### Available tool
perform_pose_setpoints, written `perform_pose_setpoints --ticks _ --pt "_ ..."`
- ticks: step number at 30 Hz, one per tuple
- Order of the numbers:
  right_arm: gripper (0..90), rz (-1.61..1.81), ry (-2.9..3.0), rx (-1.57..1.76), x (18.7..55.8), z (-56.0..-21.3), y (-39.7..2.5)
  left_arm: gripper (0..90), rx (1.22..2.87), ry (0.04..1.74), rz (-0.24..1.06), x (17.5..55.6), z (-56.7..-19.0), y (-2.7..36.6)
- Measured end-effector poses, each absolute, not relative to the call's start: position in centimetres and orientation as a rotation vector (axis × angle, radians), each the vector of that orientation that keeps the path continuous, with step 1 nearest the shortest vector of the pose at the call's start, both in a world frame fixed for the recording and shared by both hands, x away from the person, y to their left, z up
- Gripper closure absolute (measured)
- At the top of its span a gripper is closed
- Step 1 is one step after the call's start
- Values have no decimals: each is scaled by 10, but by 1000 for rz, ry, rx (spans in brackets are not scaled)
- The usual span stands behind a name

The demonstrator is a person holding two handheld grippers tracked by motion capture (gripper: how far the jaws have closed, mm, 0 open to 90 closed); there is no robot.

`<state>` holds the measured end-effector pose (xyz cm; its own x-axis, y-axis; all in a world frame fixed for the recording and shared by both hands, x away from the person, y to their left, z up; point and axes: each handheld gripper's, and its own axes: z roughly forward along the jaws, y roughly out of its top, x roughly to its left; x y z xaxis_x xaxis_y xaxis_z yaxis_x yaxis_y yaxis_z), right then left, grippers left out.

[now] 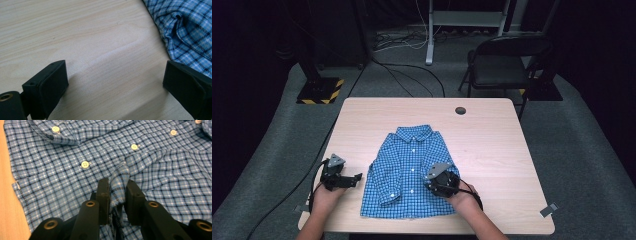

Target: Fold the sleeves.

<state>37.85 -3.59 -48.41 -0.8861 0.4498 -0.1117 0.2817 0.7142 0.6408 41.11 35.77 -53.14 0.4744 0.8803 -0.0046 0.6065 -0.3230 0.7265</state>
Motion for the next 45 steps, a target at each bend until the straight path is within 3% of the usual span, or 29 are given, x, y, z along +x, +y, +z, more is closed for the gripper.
perform_pose_setpoints --ticks 14,24,45 --pt "638 1015 2705 583 368 -490 -30 55 2051 1227 522 411 -531 358" --pt "617 1057 2721 546 358 -486 -24 55 2051 1227 522 411 -531 358" --pt "505 1039 2702 614 364 -489 -33 43 2055 1224 518 412 -531 357"
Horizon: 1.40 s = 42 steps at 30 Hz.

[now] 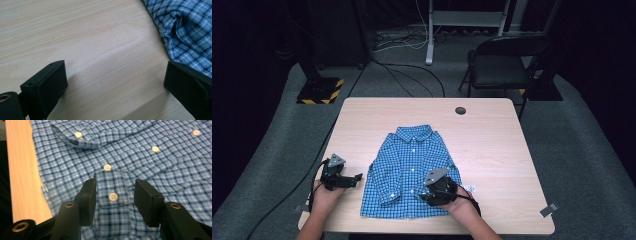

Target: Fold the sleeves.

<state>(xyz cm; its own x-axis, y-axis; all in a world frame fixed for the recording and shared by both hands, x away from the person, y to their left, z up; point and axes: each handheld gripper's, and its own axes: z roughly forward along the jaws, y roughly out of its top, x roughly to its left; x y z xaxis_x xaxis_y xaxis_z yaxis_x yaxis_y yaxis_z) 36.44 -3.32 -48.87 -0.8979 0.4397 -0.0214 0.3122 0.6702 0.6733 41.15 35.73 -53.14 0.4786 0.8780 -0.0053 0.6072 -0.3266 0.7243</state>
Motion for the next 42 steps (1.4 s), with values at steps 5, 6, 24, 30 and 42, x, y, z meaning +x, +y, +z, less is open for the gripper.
perform_pose_setpoints --ticks 5,6,24,30,42 --pt "471 1043 2681 674 371 -488 -45 42 2057 1222 517 412 -531 357" --pt "469 1041 2678 685 372 -488 -47 40 2058 1222 517 412 -531 357" --pt "362 1032 2576 840 384 -490 -84 39 2058 1222 517 412 -531 357" --pt "340 1029 2549 872 385 -490 -94 39 2058 1222 517 412 -531 357" --pt "301 1026 2457 969 384 -489 -129 39 2058 1222 517 412 -531 357"
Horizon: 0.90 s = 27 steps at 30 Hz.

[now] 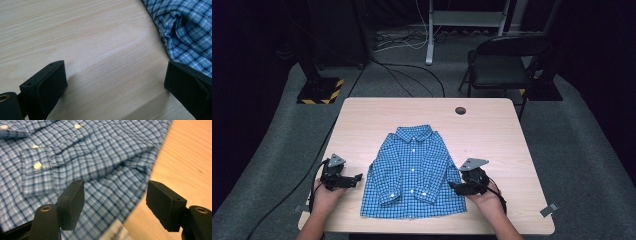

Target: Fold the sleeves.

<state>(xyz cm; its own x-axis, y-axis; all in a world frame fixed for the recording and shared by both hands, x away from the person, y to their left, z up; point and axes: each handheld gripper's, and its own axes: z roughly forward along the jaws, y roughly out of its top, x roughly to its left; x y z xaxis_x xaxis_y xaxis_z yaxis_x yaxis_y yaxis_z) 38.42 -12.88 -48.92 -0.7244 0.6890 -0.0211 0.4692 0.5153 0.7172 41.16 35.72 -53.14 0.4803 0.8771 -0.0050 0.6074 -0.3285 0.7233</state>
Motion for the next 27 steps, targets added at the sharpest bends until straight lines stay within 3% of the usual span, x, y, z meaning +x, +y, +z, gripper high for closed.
perform_pose_setpoints --ticks 27 --pt "236 981 2245 1221 390 -507 -199 30 2059 1224 516 412 -532 357"
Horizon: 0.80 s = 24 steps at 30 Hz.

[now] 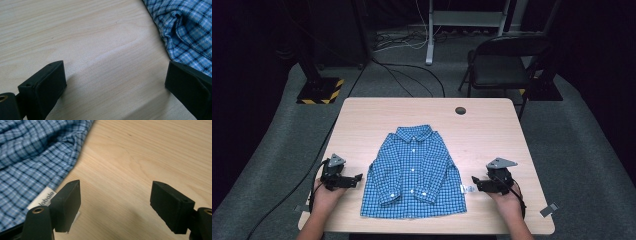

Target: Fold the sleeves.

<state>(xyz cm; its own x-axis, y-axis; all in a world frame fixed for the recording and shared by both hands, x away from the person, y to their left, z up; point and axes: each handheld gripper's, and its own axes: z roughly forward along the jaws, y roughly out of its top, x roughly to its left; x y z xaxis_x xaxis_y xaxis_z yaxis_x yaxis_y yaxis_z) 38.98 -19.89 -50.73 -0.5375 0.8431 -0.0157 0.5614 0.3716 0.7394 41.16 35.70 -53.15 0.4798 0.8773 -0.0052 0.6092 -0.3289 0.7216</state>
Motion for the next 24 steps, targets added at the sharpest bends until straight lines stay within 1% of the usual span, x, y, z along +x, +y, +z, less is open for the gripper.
perform_pose_setpoints --ticks 8,20,24 --pt "222 957 2206 1258 391 -513 -209 30 2056 1226 515 412 -532 357" --pt "199 922 2169 1276 392 -519 -214 30 2057 1226 515 412 -532 357" --pt "179 913 2150 1297 392 -520 -218 28 2057 1226 515 412 -532 357"
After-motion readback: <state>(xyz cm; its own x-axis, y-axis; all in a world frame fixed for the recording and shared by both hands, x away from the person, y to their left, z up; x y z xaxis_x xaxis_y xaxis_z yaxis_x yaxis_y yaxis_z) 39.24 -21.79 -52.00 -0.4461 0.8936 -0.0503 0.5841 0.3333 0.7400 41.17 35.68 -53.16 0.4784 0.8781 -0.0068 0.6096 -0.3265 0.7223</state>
